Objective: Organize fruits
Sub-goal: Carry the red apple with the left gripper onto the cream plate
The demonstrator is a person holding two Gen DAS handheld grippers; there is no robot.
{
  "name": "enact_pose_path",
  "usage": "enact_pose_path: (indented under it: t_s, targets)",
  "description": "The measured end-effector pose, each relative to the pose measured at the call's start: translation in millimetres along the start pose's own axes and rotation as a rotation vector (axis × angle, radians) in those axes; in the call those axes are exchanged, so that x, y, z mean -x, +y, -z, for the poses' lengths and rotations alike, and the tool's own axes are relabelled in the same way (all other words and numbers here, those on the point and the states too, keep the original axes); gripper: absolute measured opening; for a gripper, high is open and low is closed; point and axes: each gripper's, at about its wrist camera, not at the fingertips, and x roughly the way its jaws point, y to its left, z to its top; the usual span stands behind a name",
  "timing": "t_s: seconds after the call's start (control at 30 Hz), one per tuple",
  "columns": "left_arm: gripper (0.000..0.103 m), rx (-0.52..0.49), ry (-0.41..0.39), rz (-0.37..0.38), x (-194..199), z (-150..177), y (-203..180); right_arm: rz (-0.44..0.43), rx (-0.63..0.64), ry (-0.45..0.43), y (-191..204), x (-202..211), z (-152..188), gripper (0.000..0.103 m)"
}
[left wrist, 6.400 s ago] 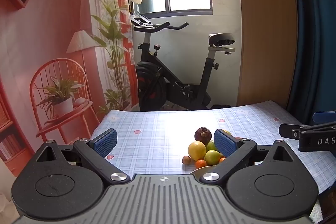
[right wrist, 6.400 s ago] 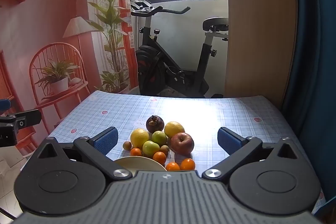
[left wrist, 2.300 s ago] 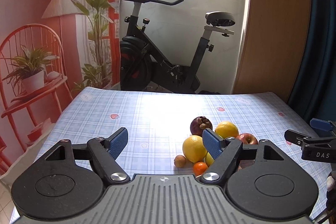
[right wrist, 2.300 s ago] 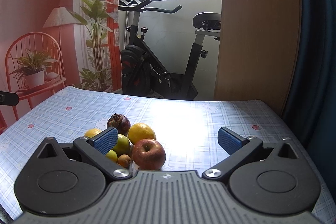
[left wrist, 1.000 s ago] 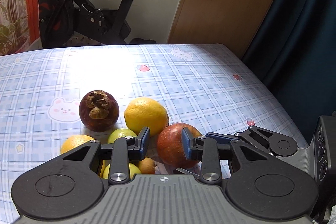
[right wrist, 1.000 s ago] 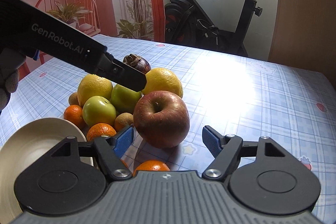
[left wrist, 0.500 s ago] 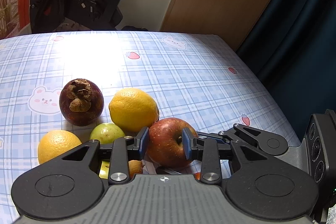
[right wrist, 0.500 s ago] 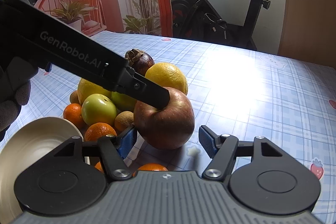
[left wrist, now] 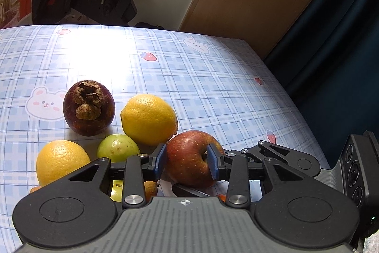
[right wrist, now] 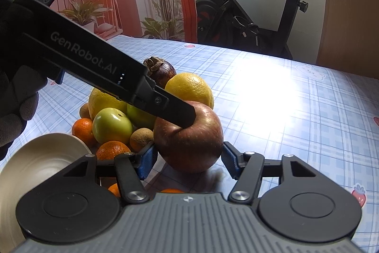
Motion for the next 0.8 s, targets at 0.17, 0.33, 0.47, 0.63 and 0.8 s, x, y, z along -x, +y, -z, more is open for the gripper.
enact_pose_path:
  t_s: [0.17, 0.33, 0.47, 0.63, 0.8]
  targets:
    - [0.039, -0.013, -0.019, 0.006, 15.3, -2.8, -7.4, 0.005, 0.003, -0.024, 4.6, 13.8, -3.9, 0.062]
    - [0.039, -0.030, -0.041, 0.012, 41.4, -3.0, -10.8, 0.001, 0.021, -0.047, 18.3, 31.6, -10.5, 0.062]
    - [0.039, -0.027, -0.051, 0.008, 63.9, 5.8, -9.0, -0.009, 0.038, -0.055, 38.6, 38.8, -15.3, 0.062]
    - [0.039, -0.028, -0.040, -0.020, 90.9, 22.1, -0.3, -0.046, 0.047, -0.047, 68.4, 42.1, -11.8, 0.062]
    - [0.039, -0.004, -0.019, -0.035, 113.9, 46.2, 15.7, -0.084, 0.063, -0.024, 97.4, 42.5, -2.2, 0.062]
